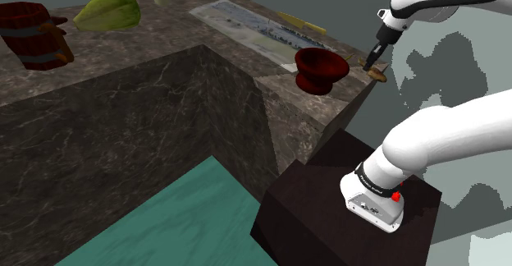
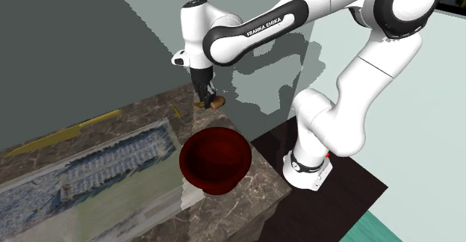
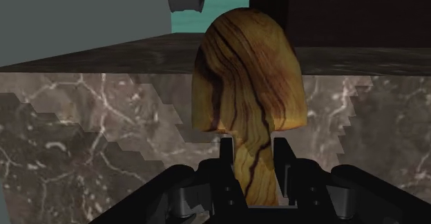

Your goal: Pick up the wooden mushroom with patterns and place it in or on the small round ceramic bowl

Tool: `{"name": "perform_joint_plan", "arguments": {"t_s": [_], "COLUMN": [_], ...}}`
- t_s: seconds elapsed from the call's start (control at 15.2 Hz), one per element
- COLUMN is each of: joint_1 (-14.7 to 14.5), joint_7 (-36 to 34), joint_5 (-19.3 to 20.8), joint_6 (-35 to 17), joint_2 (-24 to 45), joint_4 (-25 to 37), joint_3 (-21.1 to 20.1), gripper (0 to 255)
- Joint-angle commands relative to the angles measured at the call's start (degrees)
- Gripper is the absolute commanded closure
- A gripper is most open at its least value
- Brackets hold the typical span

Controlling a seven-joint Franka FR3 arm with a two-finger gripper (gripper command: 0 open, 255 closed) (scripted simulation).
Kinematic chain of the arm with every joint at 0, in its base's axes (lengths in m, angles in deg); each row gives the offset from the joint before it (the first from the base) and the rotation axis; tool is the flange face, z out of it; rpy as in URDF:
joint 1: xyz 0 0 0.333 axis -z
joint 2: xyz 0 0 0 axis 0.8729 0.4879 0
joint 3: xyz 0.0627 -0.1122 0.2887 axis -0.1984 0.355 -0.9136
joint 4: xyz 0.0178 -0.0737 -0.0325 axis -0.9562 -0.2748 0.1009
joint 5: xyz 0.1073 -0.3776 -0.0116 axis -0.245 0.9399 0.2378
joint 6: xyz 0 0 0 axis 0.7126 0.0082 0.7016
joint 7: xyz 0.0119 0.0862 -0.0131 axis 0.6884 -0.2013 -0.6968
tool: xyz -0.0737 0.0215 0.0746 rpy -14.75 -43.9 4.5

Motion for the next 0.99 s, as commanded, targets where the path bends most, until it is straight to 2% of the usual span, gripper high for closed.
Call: {"name": "perform_joint_plan", "arguments": {"t_s": [0.0, 0.92], "joint_1": [0.04, -0.28], "joint_7": [0.00, -0.28], "joint_5": [-0.12, -1.53], "joint_6": [1.62, 12.72], "joint_2": [-0.47, -2.36], "joint_4": [1.14, 10.32], "joint_3": [-0.43, -3.51], "gripper": [255, 255]}}
